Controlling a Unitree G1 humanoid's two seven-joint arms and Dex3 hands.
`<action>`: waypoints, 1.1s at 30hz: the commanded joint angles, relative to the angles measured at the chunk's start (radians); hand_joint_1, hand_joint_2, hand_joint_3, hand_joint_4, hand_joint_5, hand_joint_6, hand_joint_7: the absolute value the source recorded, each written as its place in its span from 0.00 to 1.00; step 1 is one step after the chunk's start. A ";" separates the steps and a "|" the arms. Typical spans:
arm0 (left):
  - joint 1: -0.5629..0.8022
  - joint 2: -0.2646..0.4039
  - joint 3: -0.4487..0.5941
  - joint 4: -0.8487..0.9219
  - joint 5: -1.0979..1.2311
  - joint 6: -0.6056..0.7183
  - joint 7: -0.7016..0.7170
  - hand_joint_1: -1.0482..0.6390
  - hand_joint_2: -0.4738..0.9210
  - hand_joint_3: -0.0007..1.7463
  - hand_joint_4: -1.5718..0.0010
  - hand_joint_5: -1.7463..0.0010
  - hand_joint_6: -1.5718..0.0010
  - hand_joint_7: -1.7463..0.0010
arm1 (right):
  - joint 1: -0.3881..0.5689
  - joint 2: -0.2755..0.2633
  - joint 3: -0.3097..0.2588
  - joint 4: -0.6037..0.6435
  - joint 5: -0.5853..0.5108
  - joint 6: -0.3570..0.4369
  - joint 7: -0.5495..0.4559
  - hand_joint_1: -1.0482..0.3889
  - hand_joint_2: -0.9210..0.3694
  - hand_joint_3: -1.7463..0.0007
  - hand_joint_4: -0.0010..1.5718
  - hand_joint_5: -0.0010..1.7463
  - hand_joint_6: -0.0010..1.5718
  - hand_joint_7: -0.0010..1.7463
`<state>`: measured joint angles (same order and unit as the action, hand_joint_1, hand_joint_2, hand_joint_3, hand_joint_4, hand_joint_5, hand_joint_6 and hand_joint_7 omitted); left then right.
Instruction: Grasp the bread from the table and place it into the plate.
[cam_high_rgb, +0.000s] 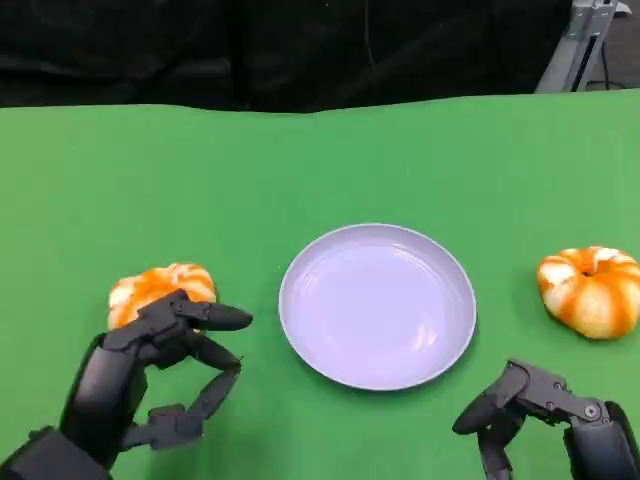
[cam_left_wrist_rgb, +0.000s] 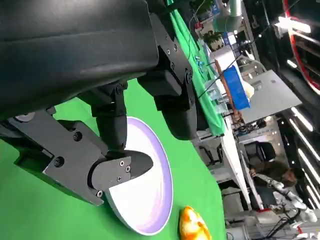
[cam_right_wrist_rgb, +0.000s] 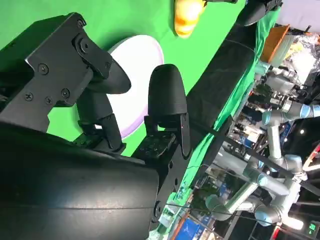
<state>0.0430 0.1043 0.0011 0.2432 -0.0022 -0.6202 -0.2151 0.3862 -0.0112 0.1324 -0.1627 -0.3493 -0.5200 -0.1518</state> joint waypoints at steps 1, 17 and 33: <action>-0.126 0.232 -0.005 -0.190 0.435 0.271 0.006 0.34 0.97 0.08 0.93 0.67 0.82 0.90 | -0.001 0.003 0.008 -0.014 0.008 0.013 0.000 0.75 0.48 0.24 0.49 0.89 0.53 0.71; -0.143 0.284 -0.062 -0.271 0.492 0.438 0.007 0.29 1.00 0.02 1.00 0.77 0.87 0.98 | -0.010 0.004 0.009 -0.003 0.010 0.008 -0.005 0.76 0.49 0.23 0.49 0.90 0.53 0.71; -0.253 0.334 -0.219 -0.204 0.837 0.601 0.076 0.26 1.00 0.01 1.00 0.76 0.85 0.99 | -0.002 0.005 0.016 -0.016 0.015 0.021 0.000 0.76 0.48 0.23 0.49 0.90 0.53 0.72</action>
<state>-0.1985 0.4153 -0.2149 0.0328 0.8278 -0.0302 -0.1549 0.3809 -0.0034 0.1516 -0.1694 -0.3485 -0.5030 -0.1480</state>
